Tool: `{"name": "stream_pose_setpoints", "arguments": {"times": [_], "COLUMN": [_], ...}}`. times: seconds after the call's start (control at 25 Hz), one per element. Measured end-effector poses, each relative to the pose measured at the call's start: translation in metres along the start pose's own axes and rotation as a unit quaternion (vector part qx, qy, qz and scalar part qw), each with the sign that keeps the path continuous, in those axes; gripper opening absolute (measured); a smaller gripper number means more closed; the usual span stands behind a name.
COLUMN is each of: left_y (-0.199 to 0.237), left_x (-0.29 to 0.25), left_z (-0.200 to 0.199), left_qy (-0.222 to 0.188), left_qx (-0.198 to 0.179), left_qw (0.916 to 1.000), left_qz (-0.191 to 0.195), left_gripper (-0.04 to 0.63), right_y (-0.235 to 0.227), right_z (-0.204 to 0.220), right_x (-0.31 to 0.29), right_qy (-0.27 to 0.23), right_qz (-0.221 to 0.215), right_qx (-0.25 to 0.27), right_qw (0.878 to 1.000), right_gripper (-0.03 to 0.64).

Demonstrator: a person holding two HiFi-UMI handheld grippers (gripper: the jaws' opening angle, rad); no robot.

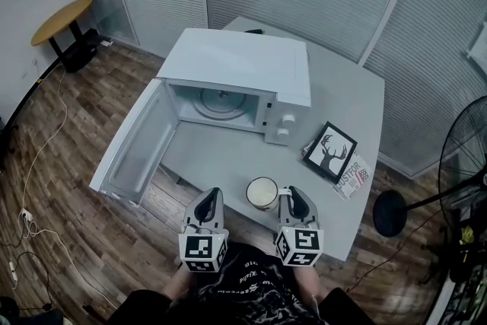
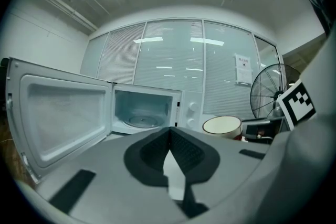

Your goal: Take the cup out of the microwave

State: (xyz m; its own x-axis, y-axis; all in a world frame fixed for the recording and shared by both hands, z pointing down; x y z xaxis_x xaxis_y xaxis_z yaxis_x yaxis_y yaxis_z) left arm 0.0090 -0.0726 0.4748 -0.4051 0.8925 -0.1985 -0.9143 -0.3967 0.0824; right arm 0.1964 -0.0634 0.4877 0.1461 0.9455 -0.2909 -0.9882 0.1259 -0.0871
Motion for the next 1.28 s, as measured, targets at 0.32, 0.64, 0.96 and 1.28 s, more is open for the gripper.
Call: {"name": "stream_pose_setpoints", "arguments": {"times": [0.32, 0.64, 0.96, 1.28], "left_y": [-0.0025, -0.0032, -0.0039, -0.0011], "left_x": [0.0064, 0.0091, 0.0099, 0.0081], "left_z": [0.0013, -0.0003, 0.0010, 0.0010], "left_qy": [-0.002, -0.004, -0.005, -0.003], "left_qx": [-0.001, -0.005, -0.007, -0.010], "left_qw": [1.0000, 0.9999, 0.9999, 0.9998], "left_qz": [-0.007, -0.010, -0.012, -0.014], "left_gripper": [0.006, 0.006, 0.006, 0.006], "right_y": [-0.0029, -0.0032, -0.0037, -0.0015], "right_z": [-0.0003, -0.0017, -0.0014, -0.0024], "right_x": [0.0078, 0.0099, 0.0096, 0.0055], "right_qy": [-0.005, -0.009, -0.010, -0.008], "right_qz": [0.001, 0.000, -0.001, -0.004], "right_qx": [0.000, 0.003, 0.004, 0.004], "right_qw": [1.000, 1.000, 1.000, 1.000], "right_gripper": [0.048, 0.048, 0.046, 0.048]}}
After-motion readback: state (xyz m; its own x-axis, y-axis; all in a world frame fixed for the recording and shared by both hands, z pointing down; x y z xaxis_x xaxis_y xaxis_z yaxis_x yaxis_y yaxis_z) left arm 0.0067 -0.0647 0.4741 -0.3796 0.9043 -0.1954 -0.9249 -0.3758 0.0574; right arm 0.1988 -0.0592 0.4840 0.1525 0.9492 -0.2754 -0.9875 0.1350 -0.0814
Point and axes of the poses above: the fingertips, and each gripper's own axes: x backward along the fingers, y to its left, z out of its underside, the point moved 1 cm from there along x, backward along the fingers, and after that the axes turned 1 degree about -x, right-handed, at the moved point
